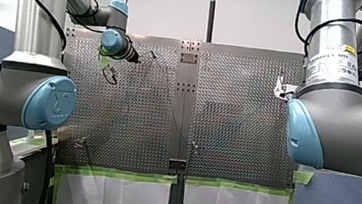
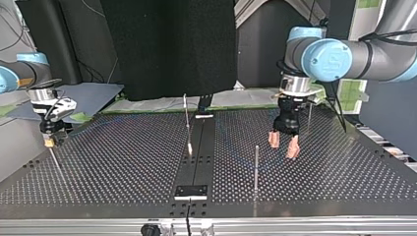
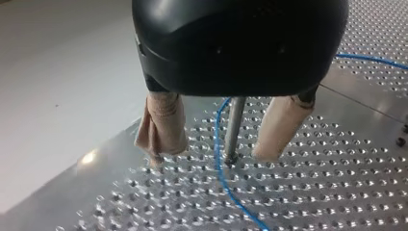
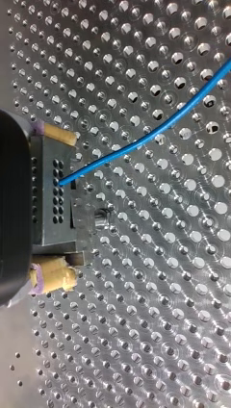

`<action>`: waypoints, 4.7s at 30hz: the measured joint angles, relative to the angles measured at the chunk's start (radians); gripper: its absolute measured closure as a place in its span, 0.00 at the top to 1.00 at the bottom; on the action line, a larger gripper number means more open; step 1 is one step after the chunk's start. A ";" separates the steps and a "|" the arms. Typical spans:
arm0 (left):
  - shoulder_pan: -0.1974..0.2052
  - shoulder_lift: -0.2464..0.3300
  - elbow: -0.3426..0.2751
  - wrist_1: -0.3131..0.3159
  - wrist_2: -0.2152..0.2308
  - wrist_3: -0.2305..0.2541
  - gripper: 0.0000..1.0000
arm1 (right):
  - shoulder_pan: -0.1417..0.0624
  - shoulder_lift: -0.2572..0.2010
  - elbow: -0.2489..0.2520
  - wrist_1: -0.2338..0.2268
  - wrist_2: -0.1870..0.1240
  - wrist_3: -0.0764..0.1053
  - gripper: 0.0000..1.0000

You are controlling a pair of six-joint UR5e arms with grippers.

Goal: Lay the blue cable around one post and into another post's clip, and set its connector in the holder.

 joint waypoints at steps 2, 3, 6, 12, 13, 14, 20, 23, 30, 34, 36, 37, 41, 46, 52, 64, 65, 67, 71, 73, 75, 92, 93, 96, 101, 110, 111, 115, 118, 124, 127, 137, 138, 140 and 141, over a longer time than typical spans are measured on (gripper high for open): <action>0.002 0.016 0.005 -0.017 -0.015 0.020 1.00 | 0.000 0.000 0.000 0.000 0.000 0.000 1.00; 0.002 0.025 0.009 -0.026 -0.024 0.030 1.00 | 0.000 0.000 0.000 0.000 0.000 0.000 1.00; -0.002 0.056 0.032 -0.056 -0.050 0.062 1.00 | 0.000 0.000 0.000 0.000 0.000 0.000 1.00; -0.018 0.117 0.090 -0.118 -0.092 0.124 1.00 | 0.000 0.000 0.000 0.000 0.000 0.000 1.00; -0.022 0.127 0.099 -0.127 -0.100 0.133 1.00 | 0.000 0.000 0.000 0.000 0.000 0.000 1.00; -0.026 0.138 0.111 -0.138 -0.108 0.145 1.00 | 0.000 0.000 0.000 0.000 0.000 0.000 1.00; -0.053 0.147 0.156 -0.195 -0.119 0.201 1.00 | 0.000 0.000 0.000 0.000 0.000 0.000 1.00; -0.073 0.133 0.164 -0.221 -0.129 0.228 1.00 | 0.000 0.000 0.000 0.000 0.000 0.000 1.00; -0.138 0.094 0.205 -0.288 -0.189 0.295 1.00 | 0.000 0.000 0.000 0.000 0.000 0.000 1.00; -0.176 0.091 0.234 -0.326 -0.226 0.333 1.00 | 0.000 0.000 0.000 0.000 0.000 0.000 1.00; -0.198 0.090 0.241 -0.348 -0.248 0.355 1.00 | 0.000 0.000 0.000 0.000 0.000 0.000 1.00; -0.207 0.090 0.243 -0.357 -0.256 0.364 1.00 | 0.000 0.000 0.000 0.000 0.000 0.000 1.00; -0.240 0.090 0.245 -0.399 -0.276 0.405 1.00 | 0.000 0.000 0.000 0.000 0.000 0.000 1.00; -0.248 0.090 0.245 -0.449 -0.280 0.456 1.00 | 0.000 0.000 0.000 0.000 0.000 0.000 1.00; -0.249 0.090 0.246 -0.509 -0.280 0.515 1.00 | 0.000 0.000 0.000 0.000 0.000 0.000 1.00; -0.249 0.090 0.246 -0.629 -0.280 0.635 1.00 | 0.000 0.000 0.000 0.000 0.000 0.000 1.00; -0.249 0.090 0.246 -0.638 -0.280 0.645 1.00 | 0.000 0.000 0.000 0.000 0.000 0.000 1.00; -0.249 0.090 0.246 -0.655 -0.280 0.661 1.00 | 0.000 0.000 0.000 0.000 0.000 0.000 1.00; -0.247 0.090 0.246 -0.695 -0.278 0.686 1.00 | 0.000 0.000 0.000 0.000 0.000 0.000 1.00; -0.244 0.090 0.245 -0.715 -0.277 0.689 1.00 | 0.000 0.000 0.000 0.000 0.000 0.000 1.00; -0.243 0.090 0.245 -0.739 -0.275 0.691 1.00 | 0.000 0.000 0.000 0.000 0.000 0.000 1.00; -0.239 0.097 0.246 -0.839 -0.294 0.660 1.00 | 0.000 0.000 0.000 0.000 0.000 0.000 1.00; -0.237 0.100 0.246 -0.836 -0.300 0.654 1.00 | 0.000 0.000 0.000 0.000 0.000 0.000 1.00; -0.231 0.110 0.246 -0.825 -0.318 0.631 1.00 | 0.000 0.000 0.000 0.000 0.000 0.000 1.00; -0.220 0.123 0.246 -0.809 -0.328 0.586 1.00 | 0.000 0.000 0.000 0.000 0.000 0.000 1.00; -0.211 0.125 0.245 -0.804 -0.326 0.576 1.00 | 0.000 0.000 0.000 0.000 0.000 0.000 1.00; -0.211 0.125 0.245 -0.804 -0.326 0.576 1.00 | 0.000 0.000 0.000 0.000 0.000 0.000 1.00; -0.209 0.125 0.245 -0.804 -0.326 0.577 1.00 | 0.000 0.000 0.000 0.000 0.000 0.000 1.00; -0.208 0.125 0.245 -0.804 -0.325 0.577 1.00 | 0.000 0.000 0.000 0.000 0.000 0.000 1.00; -0.207 0.126 0.245 -0.803 -0.325 0.577 1.00 | 0.000 0.000 0.000 0.000 0.000 0.000 1.00; -0.206 0.126 0.245 -0.804 -0.324 0.577 1.00 | 0.000 0.000 0.000 0.000 0.000 0.000 1.00; -0.214 0.143 0.234 -0.779 -0.314 0.586 1.00 | 0.000 0.000 0.000 0.000 0.000 0.000 1.00; -0.216 0.149 0.227 -0.771 -0.308 0.588 1.00 | 0.000 0.000 0.000 0.000 0.000 0.000 1.00; -0.222 0.164 0.210 -0.752 -0.291 0.588 1.00 | 0.000 0.000 0.000 0.000 0.000 0.000 1.00; -0.225 0.169 0.202 -0.743 -0.283 0.584 1.00 | 0.000 0.000 0.000 0.000 0.000 0.000 1.00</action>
